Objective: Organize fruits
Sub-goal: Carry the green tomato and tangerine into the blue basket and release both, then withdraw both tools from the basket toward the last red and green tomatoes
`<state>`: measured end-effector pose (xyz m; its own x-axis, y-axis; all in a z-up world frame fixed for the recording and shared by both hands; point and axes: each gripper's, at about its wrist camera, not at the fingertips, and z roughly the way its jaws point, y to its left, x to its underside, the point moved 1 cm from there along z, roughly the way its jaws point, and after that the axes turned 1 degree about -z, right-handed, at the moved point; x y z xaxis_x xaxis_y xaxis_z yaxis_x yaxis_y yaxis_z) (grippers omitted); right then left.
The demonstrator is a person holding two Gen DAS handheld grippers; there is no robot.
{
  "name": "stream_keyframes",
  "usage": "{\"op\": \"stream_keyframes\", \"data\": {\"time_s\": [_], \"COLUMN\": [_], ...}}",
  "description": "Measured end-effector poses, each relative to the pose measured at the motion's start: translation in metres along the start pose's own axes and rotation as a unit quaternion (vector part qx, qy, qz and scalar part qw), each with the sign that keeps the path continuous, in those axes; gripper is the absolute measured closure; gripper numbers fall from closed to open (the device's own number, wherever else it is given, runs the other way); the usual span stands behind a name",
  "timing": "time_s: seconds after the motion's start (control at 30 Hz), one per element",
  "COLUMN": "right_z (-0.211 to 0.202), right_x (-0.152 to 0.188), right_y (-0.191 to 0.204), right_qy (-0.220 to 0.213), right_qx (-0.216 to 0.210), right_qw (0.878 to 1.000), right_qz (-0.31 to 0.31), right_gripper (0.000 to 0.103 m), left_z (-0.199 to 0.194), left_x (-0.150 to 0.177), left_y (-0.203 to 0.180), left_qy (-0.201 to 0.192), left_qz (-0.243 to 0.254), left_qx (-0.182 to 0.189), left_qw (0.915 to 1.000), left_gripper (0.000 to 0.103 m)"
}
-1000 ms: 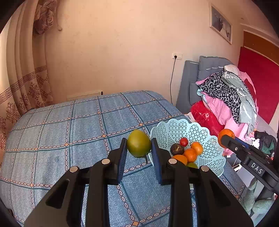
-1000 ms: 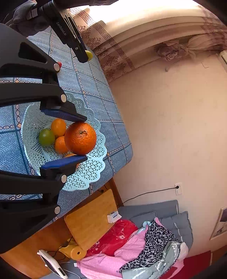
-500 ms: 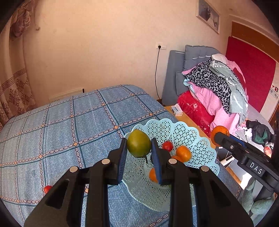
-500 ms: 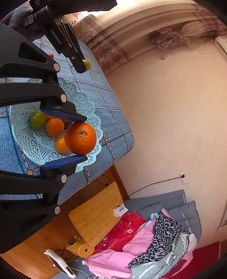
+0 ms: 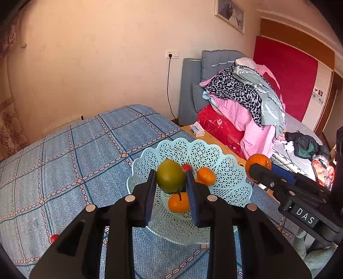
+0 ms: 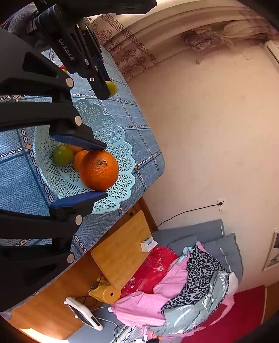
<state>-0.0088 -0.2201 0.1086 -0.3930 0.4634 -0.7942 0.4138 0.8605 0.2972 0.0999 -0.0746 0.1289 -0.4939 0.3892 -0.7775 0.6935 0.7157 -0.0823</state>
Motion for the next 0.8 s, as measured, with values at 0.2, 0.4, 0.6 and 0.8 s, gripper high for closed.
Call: {"op": "stream_keyframes", "data": {"time_s": [0.2,0.4,0.6,0.8], "right_z": [0.009,0.016,0.020,0.007], "right_x": [0.010,0.011,0.012,0.013], "right_y": [0.001,-0.002,-0.005,-0.009], "right_qy": [0.016,0.021,0.020,-0.002], "right_qx": [0.024,0.037,0.049,0.052], "right_qw": [1.000,0.999,0.998,0.998], "right_qz": [0.009,0.022,0.030,0.041], "right_gripper": [0.063,0.063,0.060,0.055], "left_z": [0.009,0.024,0.026,0.027], "left_x": [0.013,0.021,0.020,0.019], "left_y": [0.005,0.011,0.018,0.030], "left_qy": [0.019,0.042,0.036,0.042], "left_qz": [-0.004,-0.010,-0.023,-0.040], "left_qx": [0.026,0.035,0.031,0.018], "left_qw": [0.9995,0.9985,0.9986,0.9981], "left_gripper": [0.075,0.074,0.034,0.027]}}
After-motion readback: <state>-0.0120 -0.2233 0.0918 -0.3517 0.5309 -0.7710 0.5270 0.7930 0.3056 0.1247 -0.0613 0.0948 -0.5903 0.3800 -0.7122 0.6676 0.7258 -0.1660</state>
